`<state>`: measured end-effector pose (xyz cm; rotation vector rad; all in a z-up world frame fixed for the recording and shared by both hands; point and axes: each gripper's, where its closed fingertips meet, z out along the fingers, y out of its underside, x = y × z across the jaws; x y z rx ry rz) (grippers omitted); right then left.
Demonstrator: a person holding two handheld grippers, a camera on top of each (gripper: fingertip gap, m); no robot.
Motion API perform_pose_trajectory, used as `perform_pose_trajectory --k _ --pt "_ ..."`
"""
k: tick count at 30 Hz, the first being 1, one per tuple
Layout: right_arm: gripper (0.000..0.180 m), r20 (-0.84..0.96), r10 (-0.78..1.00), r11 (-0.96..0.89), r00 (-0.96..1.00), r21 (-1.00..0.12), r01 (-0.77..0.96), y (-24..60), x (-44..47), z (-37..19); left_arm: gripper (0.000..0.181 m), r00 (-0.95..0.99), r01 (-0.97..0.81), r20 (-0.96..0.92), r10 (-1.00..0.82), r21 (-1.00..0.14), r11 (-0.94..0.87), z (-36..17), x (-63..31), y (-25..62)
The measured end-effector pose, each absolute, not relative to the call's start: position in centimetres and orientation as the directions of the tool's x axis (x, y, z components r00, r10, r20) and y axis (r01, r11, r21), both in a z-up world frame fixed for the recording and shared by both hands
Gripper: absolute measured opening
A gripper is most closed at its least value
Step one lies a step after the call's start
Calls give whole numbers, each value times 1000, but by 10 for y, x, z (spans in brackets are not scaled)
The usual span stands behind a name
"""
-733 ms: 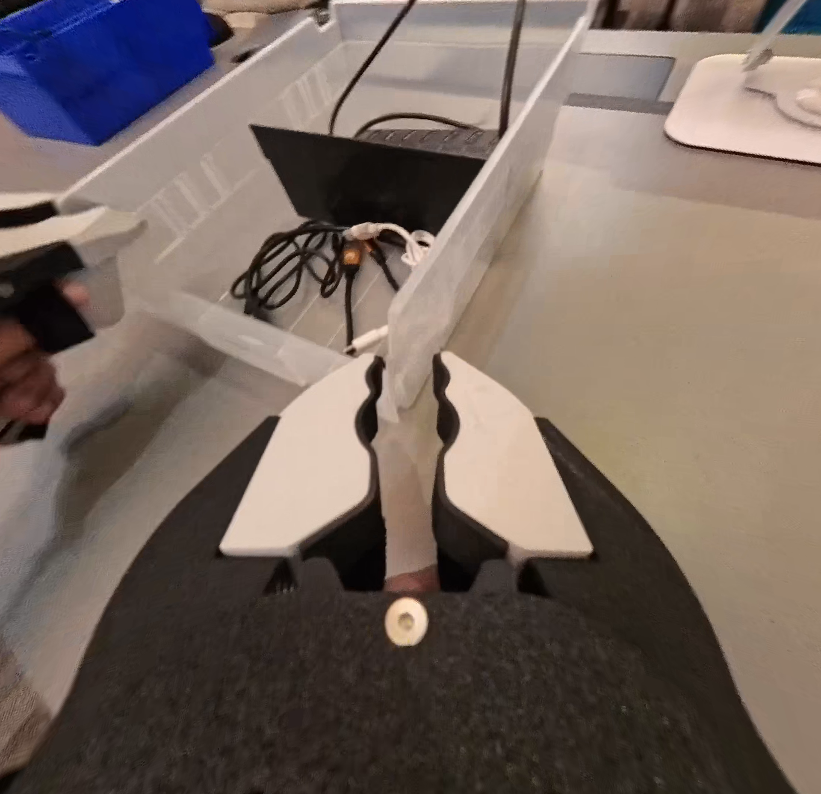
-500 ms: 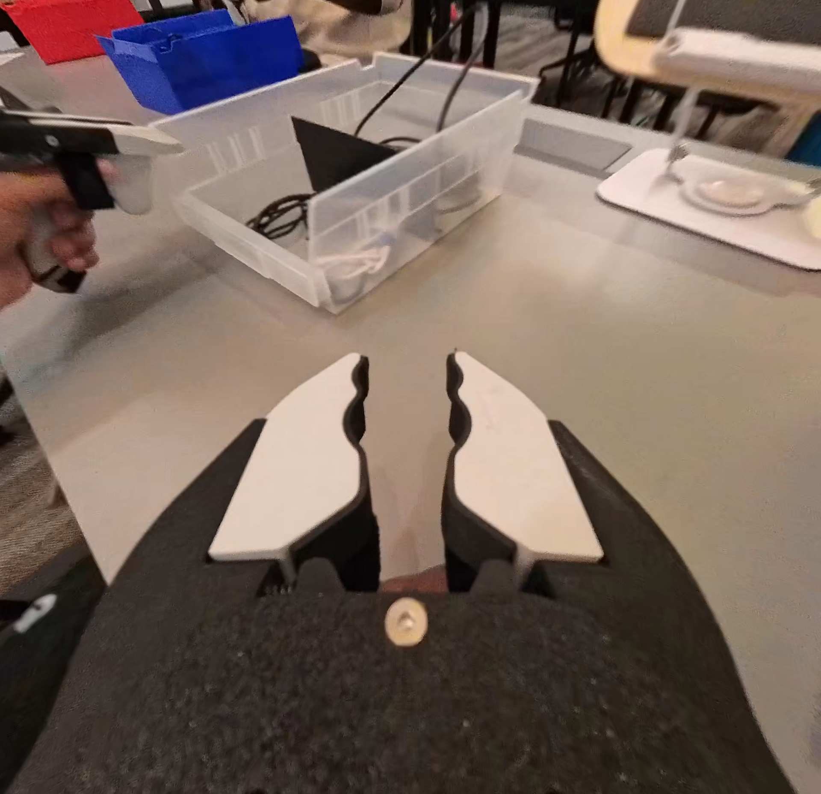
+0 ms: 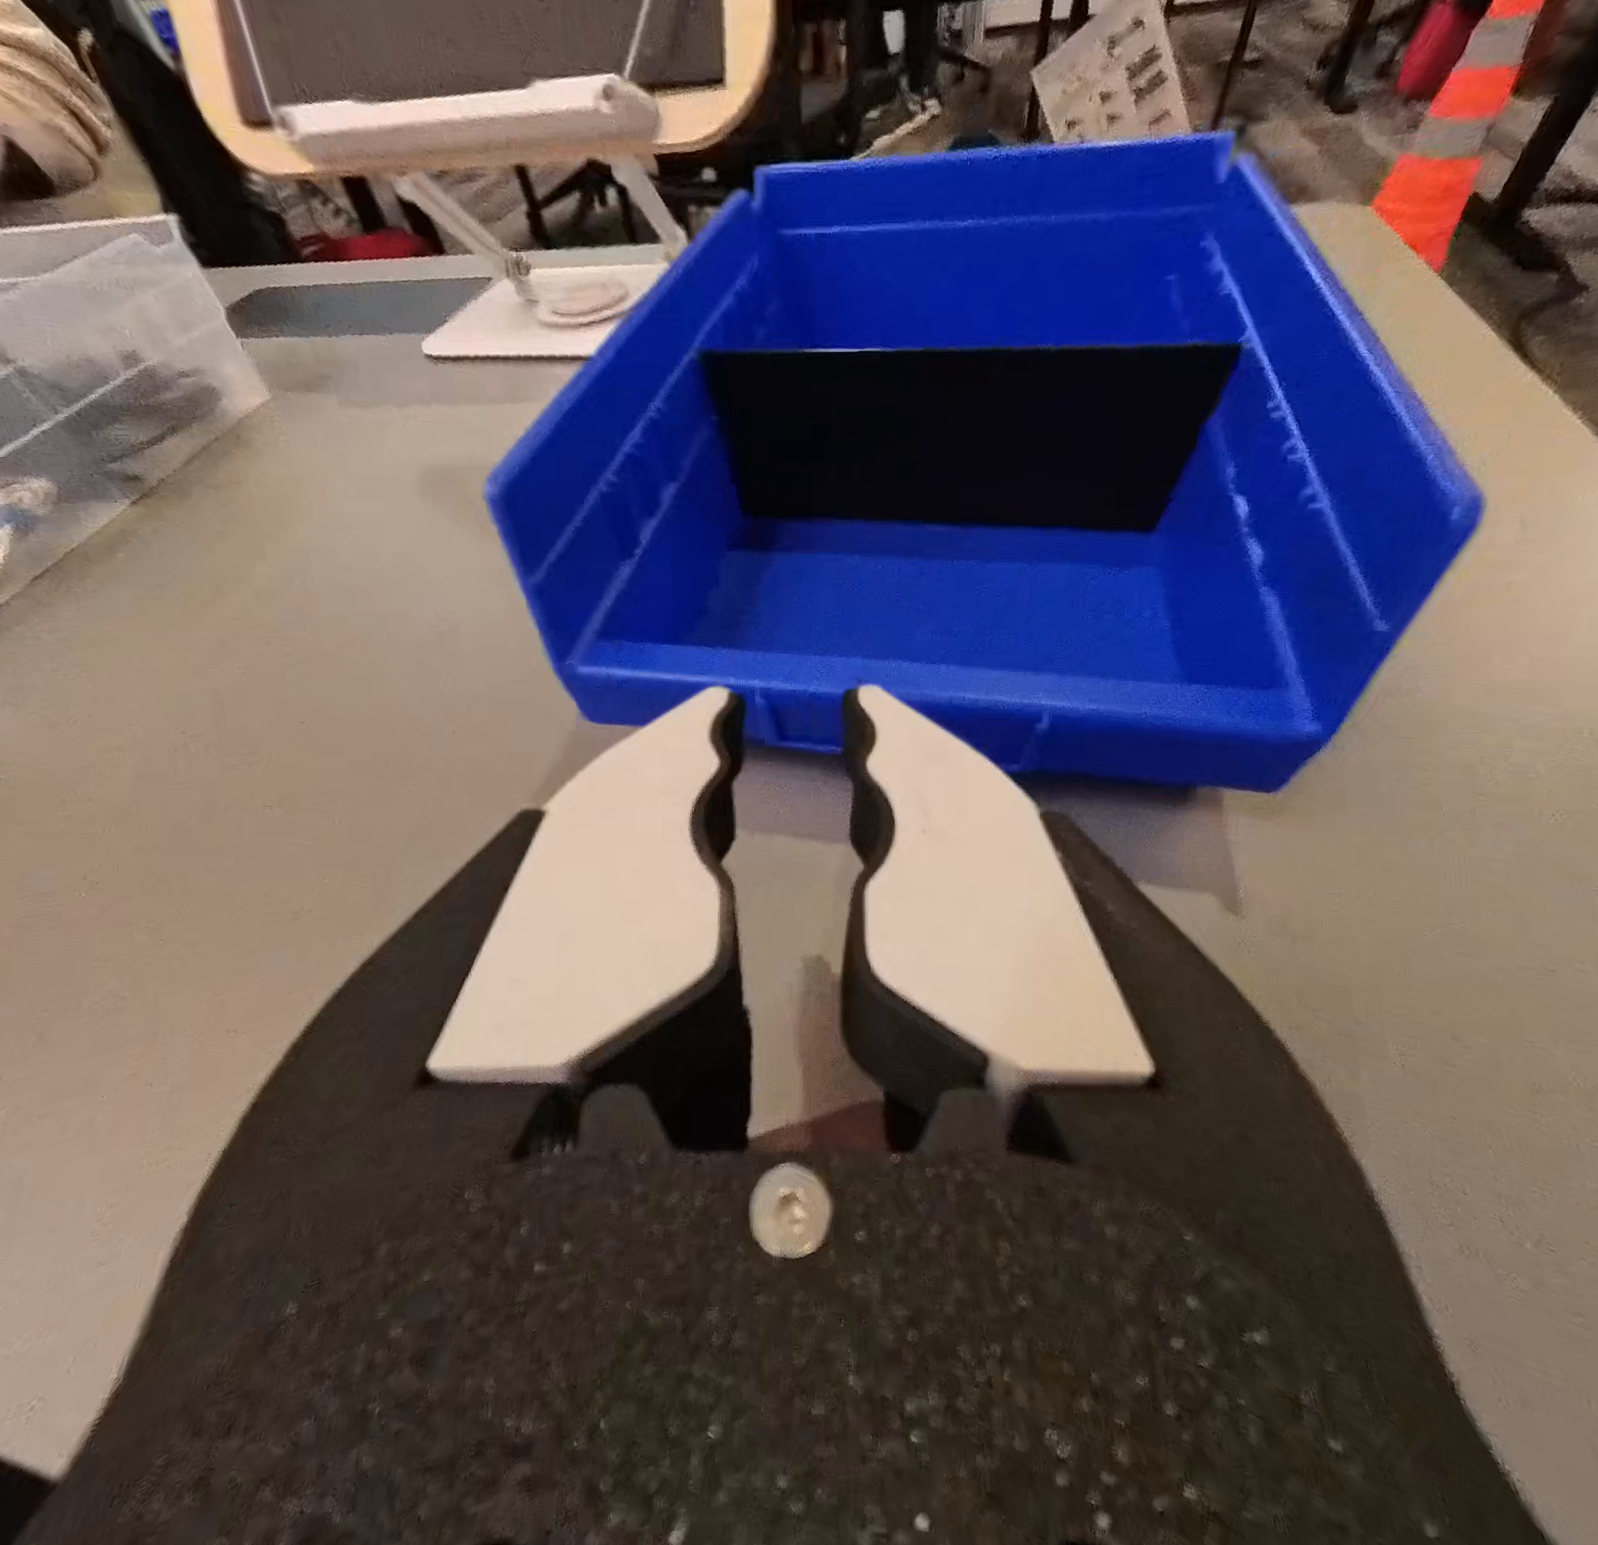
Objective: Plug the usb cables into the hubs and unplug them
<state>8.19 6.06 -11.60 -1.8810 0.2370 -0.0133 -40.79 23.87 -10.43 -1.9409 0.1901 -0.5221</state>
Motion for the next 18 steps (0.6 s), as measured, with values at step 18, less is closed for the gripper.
perform_pose_trajectory --k 18 --pt "13 -75 -208 -362 975 -920 -148 62 107 -133 38 831 -214 53 -554 -888 -406 -132 -358 237"
